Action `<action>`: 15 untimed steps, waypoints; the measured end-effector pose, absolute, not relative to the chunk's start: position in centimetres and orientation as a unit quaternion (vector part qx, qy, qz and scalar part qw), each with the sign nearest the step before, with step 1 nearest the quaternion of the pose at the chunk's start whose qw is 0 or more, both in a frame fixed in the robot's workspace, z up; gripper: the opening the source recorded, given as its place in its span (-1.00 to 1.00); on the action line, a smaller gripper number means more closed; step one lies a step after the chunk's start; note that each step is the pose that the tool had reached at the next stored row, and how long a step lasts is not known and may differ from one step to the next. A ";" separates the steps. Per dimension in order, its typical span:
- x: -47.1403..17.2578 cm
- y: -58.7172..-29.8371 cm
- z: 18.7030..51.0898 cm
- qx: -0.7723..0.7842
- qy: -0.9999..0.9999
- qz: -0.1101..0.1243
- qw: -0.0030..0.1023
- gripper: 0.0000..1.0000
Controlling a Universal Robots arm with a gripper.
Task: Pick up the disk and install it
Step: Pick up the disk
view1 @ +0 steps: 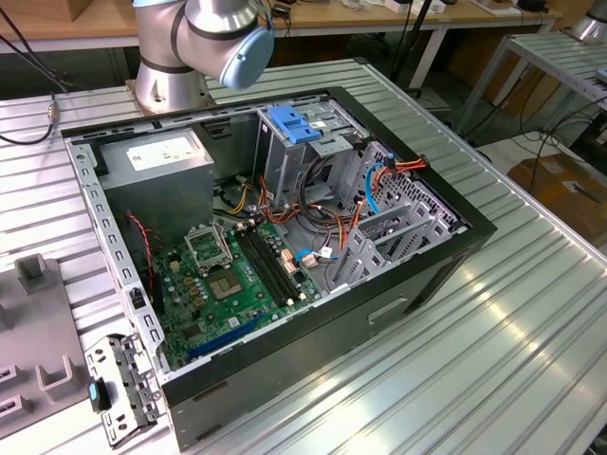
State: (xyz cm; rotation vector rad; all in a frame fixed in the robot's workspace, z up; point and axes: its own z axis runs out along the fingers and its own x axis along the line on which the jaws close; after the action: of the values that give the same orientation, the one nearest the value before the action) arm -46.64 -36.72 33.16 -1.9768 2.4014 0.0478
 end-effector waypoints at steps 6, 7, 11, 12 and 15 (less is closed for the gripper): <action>-46.7 -36.7 32.2 -0.636 0.771 0.015 0.015 -0.07; -46.7 -36.7 32.0 -0.636 0.771 0.015 0.015 -0.07; -46.7 -36.7 31.3 -0.637 0.771 0.016 0.015 -0.07; -46.7 -36.7 31.1 -0.637 0.770 0.016 0.015 -0.07; -46.9 -36.7 30.4 -0.641 0.767 0.016 0.015 -0.07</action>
State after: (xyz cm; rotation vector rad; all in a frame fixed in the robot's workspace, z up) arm -46.94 -36.71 30.36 -1.9953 2.3859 0.0504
